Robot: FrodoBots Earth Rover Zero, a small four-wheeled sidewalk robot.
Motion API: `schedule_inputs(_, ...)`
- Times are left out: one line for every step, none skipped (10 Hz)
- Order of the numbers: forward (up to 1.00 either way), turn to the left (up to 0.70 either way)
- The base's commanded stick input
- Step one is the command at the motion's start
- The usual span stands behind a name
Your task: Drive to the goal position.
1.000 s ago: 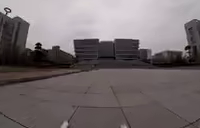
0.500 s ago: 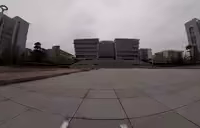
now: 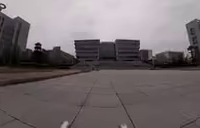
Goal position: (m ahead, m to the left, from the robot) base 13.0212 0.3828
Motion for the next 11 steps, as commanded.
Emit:
schedule_inputs(0.7, 0.0)
schedule_inputs(0.7, 0.0)
schedule_inputs(0.7, 0.0)
schedule_inputs(0.7, 0.0)
schedule_inputs(0.7, 0.0)
schedule_inputs(0.7, 0.0)
schedule_inputs(0.7, 0.0)
schedule_inputs(0.7, 0.0)
schedule_inputs(0.7, 0.0)
schedule_inputs(0.7, 0.0)
schedule_inputs(0.7, 0.0)
